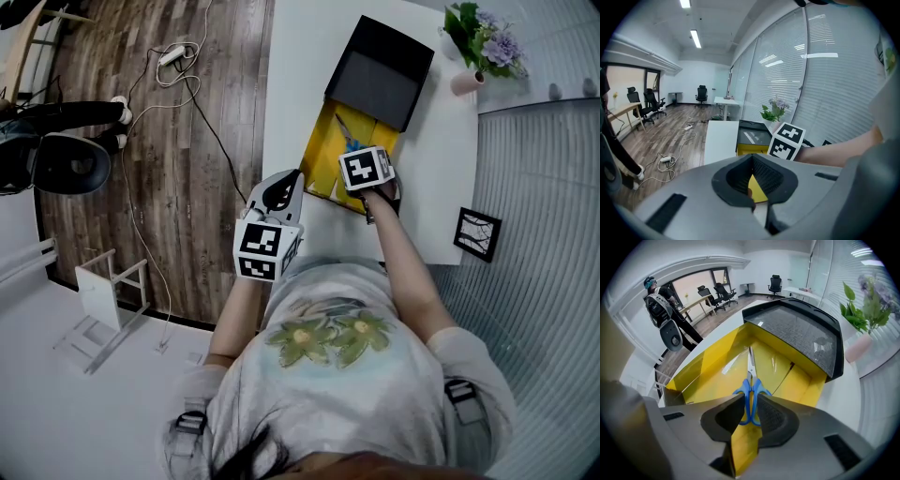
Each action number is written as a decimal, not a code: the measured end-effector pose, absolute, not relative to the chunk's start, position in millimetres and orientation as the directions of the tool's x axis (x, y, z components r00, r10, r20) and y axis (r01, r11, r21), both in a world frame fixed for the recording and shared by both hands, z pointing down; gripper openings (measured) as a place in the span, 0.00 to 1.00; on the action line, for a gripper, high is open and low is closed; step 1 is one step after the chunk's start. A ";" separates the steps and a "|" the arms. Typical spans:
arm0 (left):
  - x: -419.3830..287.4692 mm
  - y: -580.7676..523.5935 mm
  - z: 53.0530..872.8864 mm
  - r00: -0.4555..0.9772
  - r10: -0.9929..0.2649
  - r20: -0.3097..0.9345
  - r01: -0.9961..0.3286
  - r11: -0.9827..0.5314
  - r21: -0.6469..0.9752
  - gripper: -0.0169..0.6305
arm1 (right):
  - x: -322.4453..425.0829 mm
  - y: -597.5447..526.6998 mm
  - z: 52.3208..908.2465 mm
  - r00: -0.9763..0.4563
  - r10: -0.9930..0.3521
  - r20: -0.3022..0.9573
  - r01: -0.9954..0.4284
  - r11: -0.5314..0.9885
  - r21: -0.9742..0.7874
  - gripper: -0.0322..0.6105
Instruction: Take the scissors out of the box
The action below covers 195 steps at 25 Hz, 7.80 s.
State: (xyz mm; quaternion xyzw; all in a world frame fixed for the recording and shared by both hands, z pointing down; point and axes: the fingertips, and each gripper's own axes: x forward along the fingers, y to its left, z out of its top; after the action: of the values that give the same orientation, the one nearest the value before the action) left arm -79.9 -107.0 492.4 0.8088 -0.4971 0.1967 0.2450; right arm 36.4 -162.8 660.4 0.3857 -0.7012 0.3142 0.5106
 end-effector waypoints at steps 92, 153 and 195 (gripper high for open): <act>-80.9 -98.0 473.4 0.407 -0.736 0.542 -0.909 -0.386 0.159 0.04 | 41.3 -155.2 604.7 -0.375 -0.380 0.845 -0.785 0.615 -0.072 0.18; -68.3 -78.6 467.5 0.421 -0.731 0.537 -0.895 -0.430 0.117 0.04 | 39.1 -124.6 499.3 -0.518 -0.480 0.708 -0.722 0.689 -0.062 0.18; -83.0 -66.5 459.6 0.398 -0.770 0.499 -0.911 -0.397 0.114 0.04 | 47.7 -102.2 450.1 -0.570 -0.540 0.619 -0.709 0.704 -0.038 0.18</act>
State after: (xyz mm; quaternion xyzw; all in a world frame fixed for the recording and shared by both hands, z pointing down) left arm -83.0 -66.5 459.6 0.8146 -0.5157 0.1872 0.1882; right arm 47.7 -102.2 450.1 0.3571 -0.8744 0.1427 0.2957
